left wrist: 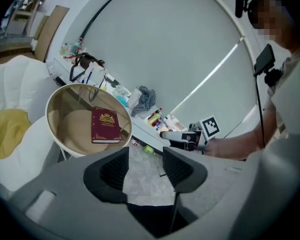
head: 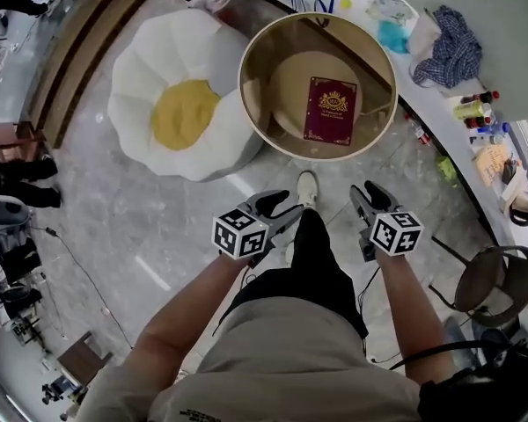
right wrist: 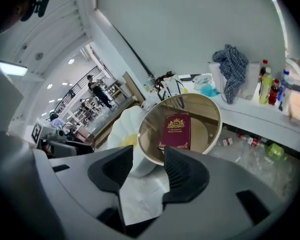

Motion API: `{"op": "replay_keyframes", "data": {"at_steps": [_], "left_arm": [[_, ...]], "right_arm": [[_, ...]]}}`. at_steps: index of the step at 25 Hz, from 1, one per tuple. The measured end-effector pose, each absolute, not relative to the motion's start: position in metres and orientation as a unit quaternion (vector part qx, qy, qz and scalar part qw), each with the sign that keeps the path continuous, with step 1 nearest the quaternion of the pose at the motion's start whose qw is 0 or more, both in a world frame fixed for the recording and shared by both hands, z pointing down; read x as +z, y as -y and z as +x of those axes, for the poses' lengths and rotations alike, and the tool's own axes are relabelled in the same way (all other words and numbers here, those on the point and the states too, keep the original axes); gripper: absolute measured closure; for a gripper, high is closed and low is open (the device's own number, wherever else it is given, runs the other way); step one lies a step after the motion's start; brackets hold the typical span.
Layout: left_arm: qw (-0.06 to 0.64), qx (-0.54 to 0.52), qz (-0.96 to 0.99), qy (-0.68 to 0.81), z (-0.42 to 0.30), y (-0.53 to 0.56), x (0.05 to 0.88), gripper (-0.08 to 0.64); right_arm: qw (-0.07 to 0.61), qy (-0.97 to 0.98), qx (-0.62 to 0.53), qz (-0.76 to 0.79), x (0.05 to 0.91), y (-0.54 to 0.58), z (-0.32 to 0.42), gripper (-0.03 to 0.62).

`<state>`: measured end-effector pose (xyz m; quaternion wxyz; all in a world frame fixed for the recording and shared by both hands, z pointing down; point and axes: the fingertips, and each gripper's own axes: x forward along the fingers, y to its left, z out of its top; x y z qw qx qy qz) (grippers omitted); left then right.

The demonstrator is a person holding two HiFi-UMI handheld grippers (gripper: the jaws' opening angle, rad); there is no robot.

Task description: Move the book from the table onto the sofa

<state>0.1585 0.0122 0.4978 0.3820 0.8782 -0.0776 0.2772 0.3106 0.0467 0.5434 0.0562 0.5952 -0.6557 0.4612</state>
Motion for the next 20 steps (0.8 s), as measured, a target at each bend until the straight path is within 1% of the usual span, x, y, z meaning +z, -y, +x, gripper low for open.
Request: {"op": "replay_keyframes", "data": {"at_steps": [6,10,15,20], "left_arm": [[0.394,0.322,0.856,0.088,0.211,0.066,0.586,0.354],[0.392,0.344,0.849,0.087,0.24,0.11,0.642,0.347],[0.413,0.357,0.832,0.103,0.266,0.153,0.717,0.325],[0.428,0.359,0.821,0.115,0.275,0.177,0.768,0.311]], "right_arm": [[0.098,0.647,0.483,0.582,0.636,0.035,0.362,0.402],[0.07,0.625,0.53,0.569,0.694,0.07,0.378,0.396],[0.054,0.599,0.559,0.57,0.757,0.094,0.393,0.391],[0.007,0.586,0.587,0.559,0.788,0.108,0.392,0.393]]}}
